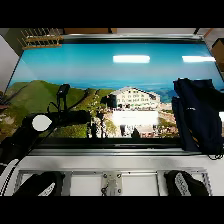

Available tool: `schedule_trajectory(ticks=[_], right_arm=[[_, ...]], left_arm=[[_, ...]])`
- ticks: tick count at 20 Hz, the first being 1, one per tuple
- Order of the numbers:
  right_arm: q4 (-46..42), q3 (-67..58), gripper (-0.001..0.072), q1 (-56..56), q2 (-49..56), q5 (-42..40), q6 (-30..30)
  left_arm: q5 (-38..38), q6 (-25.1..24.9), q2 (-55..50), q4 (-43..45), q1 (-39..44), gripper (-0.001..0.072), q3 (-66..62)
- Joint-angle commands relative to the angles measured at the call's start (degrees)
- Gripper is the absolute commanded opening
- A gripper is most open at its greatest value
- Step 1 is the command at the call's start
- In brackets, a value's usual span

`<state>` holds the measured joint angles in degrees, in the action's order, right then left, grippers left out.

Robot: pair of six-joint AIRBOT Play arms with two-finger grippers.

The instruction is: Fold the clothes and pants, and hang the long-sleeved shirts on hangers.

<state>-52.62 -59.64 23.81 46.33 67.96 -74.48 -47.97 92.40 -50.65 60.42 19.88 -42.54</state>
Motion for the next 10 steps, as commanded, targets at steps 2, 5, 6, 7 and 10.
schedule_trajectory(ticks=[2, 5, 6, 7, 10], right_arm=[[3.19, 0.46, 0.0694, -19.43, 0.39, 0.2, 2.73], [3.21, 0.46, 0.0454, -26.29, 1.51, 0.2, 2.73], [3.21, 0.46, 0.019, -27.56, 1.73, 0.2, 2.73], [3.23, 0.46, 0.0004, -28.28, 1.88, 0.17, 2.69], [3.39, 0.46, 0.0015, -28.2, 1.95, 0.39, 2.71]], left_arm=[[0.02, 0.02, 0.04, -0.46, 0.02, 0.0003, -0.07], [0.04, 0.02, 0.04, -0.46, 0.02, 0.0003, -0.07], [0.04, 0.02, 0.04, -0.46, 0.02, 0.0003, -0.07], [0.04, 0.02, 0.04, -0.46, 0.02, 0.0003, -0.07], [0.04, 0.02, 0.04, -0.46, 0.02, 0.0003, -0.07]])
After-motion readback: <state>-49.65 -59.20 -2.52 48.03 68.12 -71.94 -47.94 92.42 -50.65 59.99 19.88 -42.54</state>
